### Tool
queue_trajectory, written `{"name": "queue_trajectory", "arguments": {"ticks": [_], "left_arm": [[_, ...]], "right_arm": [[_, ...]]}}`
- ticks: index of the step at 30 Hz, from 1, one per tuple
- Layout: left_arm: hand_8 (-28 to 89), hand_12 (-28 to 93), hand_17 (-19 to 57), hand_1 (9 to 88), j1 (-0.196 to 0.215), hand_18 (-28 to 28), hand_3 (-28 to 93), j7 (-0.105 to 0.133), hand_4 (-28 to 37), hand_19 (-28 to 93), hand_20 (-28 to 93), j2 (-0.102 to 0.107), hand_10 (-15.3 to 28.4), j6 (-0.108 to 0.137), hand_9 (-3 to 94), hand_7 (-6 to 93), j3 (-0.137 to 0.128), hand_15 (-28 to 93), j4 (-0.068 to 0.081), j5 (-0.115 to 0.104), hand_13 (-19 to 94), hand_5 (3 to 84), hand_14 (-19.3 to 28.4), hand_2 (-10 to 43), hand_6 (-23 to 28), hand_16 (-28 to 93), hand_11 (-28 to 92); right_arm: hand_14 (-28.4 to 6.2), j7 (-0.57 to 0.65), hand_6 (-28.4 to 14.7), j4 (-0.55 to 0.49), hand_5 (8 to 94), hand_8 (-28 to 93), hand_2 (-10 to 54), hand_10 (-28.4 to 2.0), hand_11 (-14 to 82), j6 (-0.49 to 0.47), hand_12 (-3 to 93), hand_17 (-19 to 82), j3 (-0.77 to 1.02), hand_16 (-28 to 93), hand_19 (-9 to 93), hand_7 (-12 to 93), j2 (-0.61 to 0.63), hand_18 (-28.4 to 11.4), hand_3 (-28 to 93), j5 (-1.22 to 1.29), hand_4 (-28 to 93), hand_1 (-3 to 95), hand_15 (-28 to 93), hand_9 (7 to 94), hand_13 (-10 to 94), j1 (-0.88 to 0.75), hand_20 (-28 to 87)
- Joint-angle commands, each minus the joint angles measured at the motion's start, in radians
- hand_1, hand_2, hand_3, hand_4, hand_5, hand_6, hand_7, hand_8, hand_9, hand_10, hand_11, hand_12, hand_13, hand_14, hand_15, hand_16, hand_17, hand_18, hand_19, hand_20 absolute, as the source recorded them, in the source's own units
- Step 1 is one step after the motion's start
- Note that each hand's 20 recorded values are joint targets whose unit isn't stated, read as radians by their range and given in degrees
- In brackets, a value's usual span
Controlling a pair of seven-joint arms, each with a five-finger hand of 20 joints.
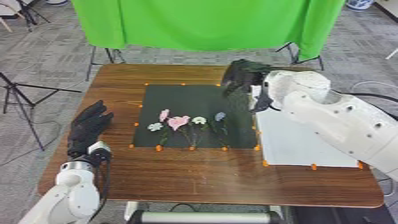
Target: Arrange flowers
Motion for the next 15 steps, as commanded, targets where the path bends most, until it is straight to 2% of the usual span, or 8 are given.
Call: {"name": "queue_trajectory", "arguments": {"ticks": [1, 5, 7, 9, 10, 13, 14, 15], "left_arm": [[-11, 14, 6.8, 45.4, 0.008, 14.0, 73, 0.008, -5.5, 24, 26, -0.001, 10.0, 0.0, 38.1, 25.3, 0.0, 32, 0.001, 0.025, 37, 47.6, 14.3, -6.0, -1.8, 1, 23], [-11, 14, 10.4, 46.4, 0.002, 12.7, 73, 0.028, -6.2, 26, 26, -0.005, 10.2, 0.01, 38.1, 25.3, 0.001, 33, 0.007, 0.042, 37, 47.6, 14.6, -6.1, -1.8, 1, 23], [-11, 14, 14.2, 51.2, 0.002, 12.6, 71, 0.041, -7.1, 31, 29, -0.003, 10.2, 0.018, 38.0, 25.1, 0.002, 33, 0.007, 0.048, 38, 47.6, 14.1, -6.7, -1.7, 0, 23], [-11, 14, 16.8, 55.8, -0.006, 12.2, 70, 0.057, -7.7, 32, 30, 0.0, 10.1, 0.047, 37.8, 25.4, 0.013, 32, 0.012, 0.054, 38, 47.2, 13.5, -6.5, -1.7, 0, 24], [-11, 14, 18.9, 59.3, -0.005, 11.9, 69, 0.053, -8.3, 33, 32, 0.0, 9.9, 0.038, 37.4, 26.2, 0.009, 32, 0.013, 0.054, 39, 46.7, 12.8, -5.5, -1.6, -1, 25], [-12, 14, 22.2, 65.5, -0.011, 11.6, 66, 0.062, -8.1, 35, 35, 0.0, 9.8, 0.045, 36.6, 26.9, 0.017, 30, 0.019, 0.055, 39, 45.6, 12.3, -3.0, -1.1, 0, 24], [-12, 14, 21.4, 67.0, -0.02, 11.6, 64, 0.062, -7.5, 38, 37, -0.001, 9.8, 0.044, 36.3, 26.9, 0.022, 29, 0.026, 0.057, 39, 45.4, 12.2, -2.2, -1.0, 0, 24], [-11, 14, 19.2, 68.7, -0.012, 11.9, 63, 0.062, -6.9, 47, 31, 0.0, 9.8, 0.045, 35.9, 26.8, 0.02, 29, 0.017, 0.057, 39, 45.2, 12.2, -1.2, -0.9, 0, 24]], "right_arm": [[-2.6, 0.119, 0.6, 0.029, 51.4, -9, -9.5, -13.0, 7.7, 0.141, 17.2, 57, 0.065, 28, 93, 15, 0.081, -15.2, 69, -0.133, -19, 32.5, 62, 54.8, 85, -0.03, 55], [-2.8, 0.177, 0.2, 0.071, 50.4, -9, -9.5, -13.3, 7.7, 0.173, 17.2, 57, 0.076, 28, 93, 14, 0.091, -15.5, 69, -0.144, -20, 32.0, 62, 55.2, 85, -0.054, 55], [-3.0, 0.195, 0.2, 0.096, 50.1, -8, -9.5, -13.4, 7.7, 0.171, 17.2, 57, 0.074, 28, 93, 14, 0.095, -15.5, 69, -0.149, -20, 31.8, 62, 55.4, 85, -0.062, 55], [-3.1, 0.2, 0.2, 0.129, 50.0, -8, -9.5, -13.5, 7.7, 0.157, 17.2, 57, 0.069, 28, 93, 14, 0.092, -15.5, 69, -0.149, -20, 31.8, 62, 55.5, 85, -0.062, 55], [-3.1, 0.201, 0.2, 0.143, 49.9, -8, -9.5, -13.5, 7.7, 0.156, 17.2, 57, 0.068, 28, 93, 14, 0.091, -15.5, 69, -0.15, -20, 31.8, 62, 55.5, 85, -0.065, 55], [-3.8, 0.222, 0.1, 0.19, 49.5, -8, -9.5, -13.6, 7.7, 0.163, 17.2, 56, 0.072, 28, 93, 14, 0.083, -16.2, 69, -0.159, -20, 32.1, 62, 55.5, 85, -0.076, 55], [-3.8, 0.231, 0.1, 0.201, 49.3, -8, -9.5, -13.6, 7.7, 0.164, 17.2, 56, 0.075, 28, 93, 14, 0.084, -16.2, 69, -0.162, -20, 32.2, 62, 55.5, 85, -0.081, 55], [-3.8, 0.243, 0.1, 0.213, 49.1, -8, -9.5, -13.6, 7.7, 0.163, 17.1, 56, 0.083, 28, 93, 14, 0.082, -16.2, 69, -0.165, -20, 32.2, 62, 55.5, 85, -0.089, 55]]}}
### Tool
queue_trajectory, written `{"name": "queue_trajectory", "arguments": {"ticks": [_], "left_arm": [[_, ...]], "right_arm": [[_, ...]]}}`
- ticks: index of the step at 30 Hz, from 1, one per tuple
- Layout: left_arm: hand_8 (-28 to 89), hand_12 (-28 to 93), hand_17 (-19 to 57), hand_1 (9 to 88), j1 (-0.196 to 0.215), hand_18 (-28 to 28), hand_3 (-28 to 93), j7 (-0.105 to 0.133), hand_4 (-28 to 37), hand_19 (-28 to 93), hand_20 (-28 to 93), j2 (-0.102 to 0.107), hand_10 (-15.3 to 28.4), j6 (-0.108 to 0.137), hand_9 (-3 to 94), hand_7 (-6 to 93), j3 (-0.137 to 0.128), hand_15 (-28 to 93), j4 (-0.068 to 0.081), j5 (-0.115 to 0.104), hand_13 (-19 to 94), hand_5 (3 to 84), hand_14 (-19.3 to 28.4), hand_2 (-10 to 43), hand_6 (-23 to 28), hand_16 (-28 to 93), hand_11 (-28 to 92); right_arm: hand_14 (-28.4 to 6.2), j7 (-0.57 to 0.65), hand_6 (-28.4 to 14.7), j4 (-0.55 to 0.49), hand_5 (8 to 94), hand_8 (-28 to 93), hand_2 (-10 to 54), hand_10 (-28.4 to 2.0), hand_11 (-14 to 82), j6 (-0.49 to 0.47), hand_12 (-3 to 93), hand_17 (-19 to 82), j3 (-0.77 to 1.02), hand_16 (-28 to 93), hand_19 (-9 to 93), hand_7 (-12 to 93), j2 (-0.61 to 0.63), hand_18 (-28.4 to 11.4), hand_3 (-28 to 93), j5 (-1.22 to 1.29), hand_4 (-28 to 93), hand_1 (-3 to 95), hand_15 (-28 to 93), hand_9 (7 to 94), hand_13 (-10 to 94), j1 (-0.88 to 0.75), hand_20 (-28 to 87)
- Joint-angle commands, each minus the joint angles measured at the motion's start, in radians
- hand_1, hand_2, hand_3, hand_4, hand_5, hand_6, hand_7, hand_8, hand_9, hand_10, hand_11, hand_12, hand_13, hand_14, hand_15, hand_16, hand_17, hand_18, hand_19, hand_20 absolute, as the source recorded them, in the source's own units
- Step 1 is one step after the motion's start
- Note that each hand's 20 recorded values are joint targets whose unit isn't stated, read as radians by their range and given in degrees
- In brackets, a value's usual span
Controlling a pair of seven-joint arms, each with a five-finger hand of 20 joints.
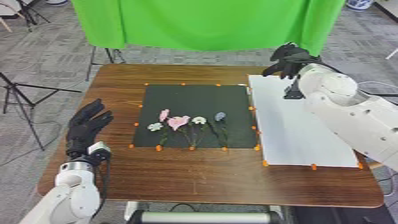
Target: Arrange flowers
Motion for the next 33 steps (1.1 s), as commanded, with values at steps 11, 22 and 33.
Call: {"name": "queue_trajectory", "arguments": {"ticks": [11, 22, 33], "left_arm": [[-13, 14, 21.1, 66.2, 0.006, 12.5, 64, -0.015, -4.8, 42, 35, -0.01, 9.7, 0.012, 35.8, 30.0, -0.007, 31, -0.006, 0.01, 40, 45.4, 12.4, -1.6, -1.7, 0, 25], [-13, 13, 21.3, 62.8, 0.002, 12.7, 67, -0.03, -5.0, 35, 35, -0.013, 9.9, 0.002, 36.3, 29.9, -0.004, 32, -0.001, 0.013, 40, 46.6, 12.9, -3.2, -1.7, 0, 26], [-13, 13, 20.0, 60.2, 0.009, 12.8, 68, -0.034, -4.5, 35, 35, -0.01, 9.8, -0.003, 36.5, 29.7, -0.006, 33, -0.003, 0.0, 40, 47.0, 13.1, -4.0, -1.8, 0, 26]], "right_arm": [[-4.1, 0.132, 0.5, 0.21, 50.0, -8, -9.5, -14.0, 8.3, -0.004, 17.5, 56, 0.062, 27, 93, 14, -0.019, -17.0, 69, -0.005, -20, 32.2, 62, 58.2, 85, -0.1, 54], [-4.0, 0.086, 1.4, 0.227, 54.9, -9, -9.5, -12.6, 10.4, 0.062, 17.4, 58, 0.068, 27, 93, 16, -0.041, -17.0, 68, 0.06, -20, 35.0, 62, 64.6, 87, -0.151, 55], [-2.0, 0.051, 4.6, 0.237, 72.4, 0, -1.1, -9.8, 13.1, 0.279, 17.4, 62, -0.026, 28, 93, 21, -0.02, -15.6, 54, 0.007, -23, 56.1, 62, 77.1, 92, -0.167, 59]]}}
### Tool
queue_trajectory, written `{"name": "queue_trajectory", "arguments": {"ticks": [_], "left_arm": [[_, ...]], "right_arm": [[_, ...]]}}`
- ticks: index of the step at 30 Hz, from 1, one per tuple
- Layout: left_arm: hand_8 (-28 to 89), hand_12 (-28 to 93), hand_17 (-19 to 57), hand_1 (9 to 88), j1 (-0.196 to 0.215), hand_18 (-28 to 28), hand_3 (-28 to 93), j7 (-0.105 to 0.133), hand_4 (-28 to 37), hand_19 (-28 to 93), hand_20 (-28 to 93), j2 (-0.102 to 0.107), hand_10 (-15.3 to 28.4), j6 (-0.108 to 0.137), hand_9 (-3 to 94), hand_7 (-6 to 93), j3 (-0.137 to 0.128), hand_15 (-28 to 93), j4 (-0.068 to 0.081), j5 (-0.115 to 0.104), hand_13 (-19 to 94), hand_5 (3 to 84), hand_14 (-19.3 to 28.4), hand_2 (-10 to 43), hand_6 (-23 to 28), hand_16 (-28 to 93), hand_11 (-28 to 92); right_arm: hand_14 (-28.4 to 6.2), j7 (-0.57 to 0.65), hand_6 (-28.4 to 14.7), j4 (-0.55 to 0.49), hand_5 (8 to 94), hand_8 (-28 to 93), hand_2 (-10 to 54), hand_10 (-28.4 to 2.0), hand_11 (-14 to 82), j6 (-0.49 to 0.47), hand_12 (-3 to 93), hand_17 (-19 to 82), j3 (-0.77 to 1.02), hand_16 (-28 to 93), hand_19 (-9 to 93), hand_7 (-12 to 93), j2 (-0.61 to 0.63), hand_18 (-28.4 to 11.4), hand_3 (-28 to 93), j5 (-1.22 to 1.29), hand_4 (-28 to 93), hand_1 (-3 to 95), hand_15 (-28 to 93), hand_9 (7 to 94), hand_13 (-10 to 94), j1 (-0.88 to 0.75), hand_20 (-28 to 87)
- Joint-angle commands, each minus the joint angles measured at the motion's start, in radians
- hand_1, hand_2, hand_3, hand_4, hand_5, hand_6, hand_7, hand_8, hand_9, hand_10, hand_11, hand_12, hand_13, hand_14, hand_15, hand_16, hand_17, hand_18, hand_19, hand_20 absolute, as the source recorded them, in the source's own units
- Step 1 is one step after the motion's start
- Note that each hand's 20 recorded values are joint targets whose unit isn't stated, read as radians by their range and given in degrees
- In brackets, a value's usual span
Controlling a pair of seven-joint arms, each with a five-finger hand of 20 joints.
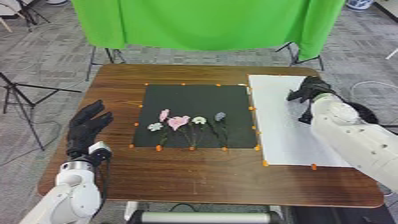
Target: Arrange flowers
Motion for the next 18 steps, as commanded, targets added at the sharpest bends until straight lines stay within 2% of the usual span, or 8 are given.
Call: {"name": "queue_trajectory", "arguments": {"ticks": [1, 4, 9, 11, 12, 15, 18], "left_arm": [[-13, 13, 19.9, 60.0, 0.016, 12.7, 69, -0.011, -4.6, 35, 35, -0.006, 9.8, -0.015, 36.5, 29.6, -0.008, 33, -0.005, -0.007, 40, 47.0, 13.1, -4.1, -1.7, 0, 26], [-13, 13, 19.8, 59.6, 0.016, 12.8, 69, -0.011, -4.6, 35, 35, -0.002, 9.8, -0.015, 36.6, 29.3, -0.008, 33, -0.007, -0.006, 39, 46.9, 13.1, -4.3, -1.6, 0, 26], [-13, 13, 19.3, 59.2, 0.018, 12.9, 69, -0.013, -4.8, 35, 35, 0.004, 9.7, -0.016, 36.6, 28.9, -0.015, 33, -0.006, 0.002, 39, 47.0, 13.1, -4.4, -1.5, -1, 26], [-13, 13, 19.2, 59.1, 0.028, 12.8, 69, -0.007, -4.9, 35, 35, 0.005, 9.7, -0.009, 36.6, 29.0, -0.021, 33, -0.011, -0.006, 39, 47.0, 13.1, -4.5, -1.5, -1, 26], [-13, 13, 19.1, 59.0, 0.029, 12.8, 69, -0.005, -4.9, 35, 35, 0.005, 9.7, -0.003, 36.6, 29.0, -0.021, 33, -0.011, -0.002, 39, 47.0, 13.1, -4.5, -1.5, -1, 26], [-13, 13, 18.9, 58.9, 0.027, 12.8, 69, -0.005, -5.0, 35, 35, 0.0, 9.7, -0.002, 36.8, 29.1, -0.026, 33, -0.011, 0.031, 39, 47.1, 13.1, -4.5, -1.6, -1, 26], [-13, 13, 18.7, 58.8, 0.025, 12.8, 69, -0.011, -5.0, 35, 35, 0.001, 9.7, -0.01, 36.9, 29.1, -0.027, 33, -0.013, 0.034, 39, 47.2, 13.1, -4.5, -1.6, -1, 26]], "right_arm": [[-1.9, -0.037, 4.5, -0.004, 73.1, 0, -0.8, -9.6, 12.9, 0.116, 18.2, 63, -0.054, 28, 93, 21, 0.021, -15.5, 53, -0.059, -23, 56.9, 62, 78.0, 92, -0.025, 59], [-1.6, -0.055, 4.2, -0.077, 74.3, 1, -0.7, -9.3, 12.0, 0.128, 19.4, 63, -0.012, 28, 93, 20, 0.06, -15.4, 54, -0.087, -24, 57.6, 62, 79.2, 92, -0.06, 60], [-1.5, -0.053, 4.1, -0.313, 75.0, 1, -1.2, -9.5, 11.4, 0.118, 20.2, 63, 0.149, 28, 93, 20, 0.138, -15.3, 56, -0.138, -24, 57.1, 62, 79.5, 92, -0.203, 60], [-1.4, -0.051, 4.0, -0.383, 75.3, 1, -1.3, -9.4, 11.3, 0.096, 20.4, 63, 0.176, 29, 93, 20, 0.145, -15.2, 56, -0.167, -24, 56.9, 62, 79.7, 92, -0.232, 60], [-1.4, -0.056, 3.9, -0.409, 75.6, 2, -1.4, -9.4, 11.2, 0.081, 20.4, 63, 0.174, 29, 93, 20, 0.15, -15.2, 57, -0.179, -24, 56.8, 62, 79.8, 92, -0.236, 60], [-1.4, -0.064, 3.8, -0.486, 75.9, 2, -1.6, -9.5, 11.1, 0.029, 20.6, 63, 0.152, 29, 93, 19, 0.172, -15.2, 57, -0.228, -23, 56.5, 62, 80.0, 92, -0.242, 60], [-1.4, -0.062, 3.8, -0.563, 76.0, 2, -1.7, -9.5, 11.0, -0.033, 20.8, 63, 0.119, 29, 93, 19, 0.189, -15.0, 57, -0.248, -23, 56.2, 62, 79.9, 92, -0.244, 60]]}}
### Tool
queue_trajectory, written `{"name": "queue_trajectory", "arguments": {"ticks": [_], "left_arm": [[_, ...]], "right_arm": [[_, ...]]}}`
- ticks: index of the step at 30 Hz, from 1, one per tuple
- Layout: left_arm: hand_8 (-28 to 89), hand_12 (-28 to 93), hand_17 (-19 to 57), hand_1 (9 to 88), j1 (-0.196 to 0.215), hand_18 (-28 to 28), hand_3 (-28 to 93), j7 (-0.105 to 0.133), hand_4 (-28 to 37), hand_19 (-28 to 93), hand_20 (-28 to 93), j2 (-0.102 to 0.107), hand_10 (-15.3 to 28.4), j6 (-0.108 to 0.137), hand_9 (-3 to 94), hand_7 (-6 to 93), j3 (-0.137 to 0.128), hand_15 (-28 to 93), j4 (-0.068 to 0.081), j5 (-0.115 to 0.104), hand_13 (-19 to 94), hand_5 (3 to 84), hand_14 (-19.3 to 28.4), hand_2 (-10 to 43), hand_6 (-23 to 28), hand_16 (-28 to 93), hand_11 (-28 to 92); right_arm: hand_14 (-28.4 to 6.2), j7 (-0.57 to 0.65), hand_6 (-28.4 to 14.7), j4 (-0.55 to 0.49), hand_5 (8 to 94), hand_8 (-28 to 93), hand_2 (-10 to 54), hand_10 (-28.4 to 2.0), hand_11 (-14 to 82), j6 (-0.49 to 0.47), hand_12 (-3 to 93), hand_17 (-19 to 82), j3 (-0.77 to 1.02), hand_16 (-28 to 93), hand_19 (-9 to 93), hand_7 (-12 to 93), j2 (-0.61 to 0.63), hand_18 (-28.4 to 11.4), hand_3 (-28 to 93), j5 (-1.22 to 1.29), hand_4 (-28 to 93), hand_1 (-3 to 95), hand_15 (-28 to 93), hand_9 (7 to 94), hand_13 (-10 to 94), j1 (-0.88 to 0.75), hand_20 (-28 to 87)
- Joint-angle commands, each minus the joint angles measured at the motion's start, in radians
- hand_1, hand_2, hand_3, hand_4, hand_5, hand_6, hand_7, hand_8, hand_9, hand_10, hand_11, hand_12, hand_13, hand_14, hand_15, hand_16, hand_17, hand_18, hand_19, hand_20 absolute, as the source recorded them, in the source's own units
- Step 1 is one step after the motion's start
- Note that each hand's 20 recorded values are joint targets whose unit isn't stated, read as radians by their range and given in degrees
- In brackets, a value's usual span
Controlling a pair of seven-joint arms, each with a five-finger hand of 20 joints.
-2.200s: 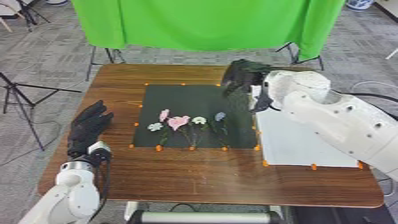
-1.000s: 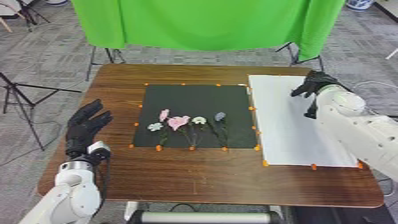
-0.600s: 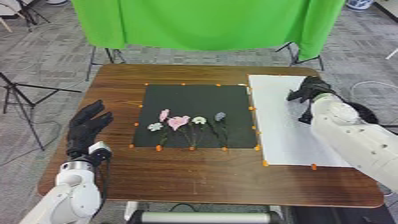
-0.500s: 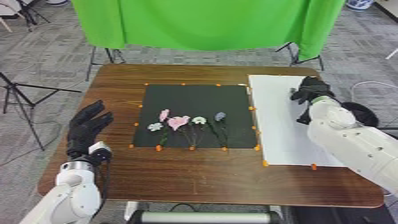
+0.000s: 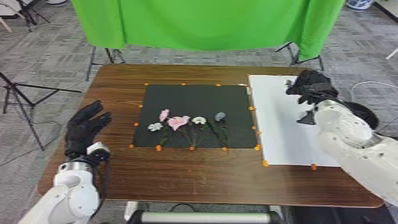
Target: Arrange flowers
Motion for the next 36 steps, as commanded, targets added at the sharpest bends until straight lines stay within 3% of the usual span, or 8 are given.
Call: {"name": "queue_trajectory", "arguments": {"ticks": [1, 6, 8, 16, 28, 36], "left_arm": [[-13, 13, 18.7, 58.7, 0.009, 12.8, 69, -0.01, -5.0, 35, 34, -0.001, 9.7, -0.006, 37.0, 29.2, -0.009, 33, -0.007, 0.036, 39, 47.2, 13.1, -4.5, -1.6, -1, 26], [-13, 13, 18.1, 58.7, 0.012, 12.9, 69, -0.015, -5.0, 35, 34, -0.004, 9.7, -0.005, 37.0, 29.0, -0.01, 33, -0.009, 0.037, 39, 47.2, 13.1, -4.5, -1.6, -1, 26], [-13, 13, 17.7, 58.5, 0.015, 12.8, 70, -0.022, -4.9, 35, 34, -0.006, 9.6, -0.006, 37.0, 29.0, -0.013, 33, -0.01, 0.045, 39, 47.2, 13.0, -4.7, -1.7, -1, 26], [-13, 13, 16.6, 57.8, 0.014, 12.8, 70, -0.023, -5.0, 36, 34, -0.004, 9.6, -0.001, 37.2, 29.1, -0.012, 33, -0.009, 0.041, 39, 47.2, 13.1, -4.9, -1.9, -1, 26], [-13, 13, 14.9, 55.4, 0.016, 12.9, 71, -0.026, -4.4, 36, 33, -0.003, 9.5, -0.003, 37.4, 28.7, -0.013, 33, -0.012, 0.035, 39, 47.3, 13.3, -4.9, -2.1, -1, 26], [-13, 13, 13.9, 53.5, 0.018, 12.9, 72, -0.033, -4.2, 37, 33, -0.004, 9.4, -0.007, 37.3, 28.3, -0.012, 33, -0.011, 0.038, 39, 47.2, 13.3, -6.1, -2.0, -1, 25]], "right_arm": [[-1.3, -0.011, 3.8, -0.193, 76.1, 2, -1.8, -9.6, 10.9, -0.138, 20.8, 63, -0.072, 29, 93, 19, 0.035, -15.0, 57, -0.075, -23, 56.1, 62, 79.9, 92, -0.011, 60], [-0.9, 0.021, 3.8, -0.275, 76.5, 3, -2.1, -9.9, 10.7, -0.229, 20.8, 63, -0.061, 29, 93, 19, 0.0, -15.0, 58, -0.13, -22, 55.8, 61, 80.1, 92, -0.07, 59], [-0.8, 0.023, 3.8, -0.285, 76.7, 3, -2.1, -10.0, 10.6, -0.25, 20.7, 63, -0.069, 29, 93, 18, -0.009, -15.0, 58, -0.134, -22, 55.8, 61, 80.1, 92, -0.077, 59], [-0.7, 0.025, 3.6, -0.301, 77.0, 3, -2.2, -10.5, 10.3, -0.334, 20.3, 64, -0.104, 29, 93, 18, -0.036, -14.8, 57, -0.111, -21, 56.0, 60, 79.3, 93, -0.074, 59], [-0.9, 0.018, 3.6, -0.302, 77.0, 4, -2.5, -10.7, 10.3, -0.381, 20.0, 64, -0.131, 30, 93, 17, -0.044, -14.9, 57, -0.087, -20, 55.8, 60, 79.0, 93, -0.059, 59], [-0.9, 0.008, 0.6, -0.326, 70.4, 4, -6.9, -12.2, 11.6, -0.442, 16.8, 63, -0.095, 30, 93, 15, -0.037, -15.0, 59, -0.048, -14, 50.4, 60, 74.8, 92, -0.073, 59]]}}
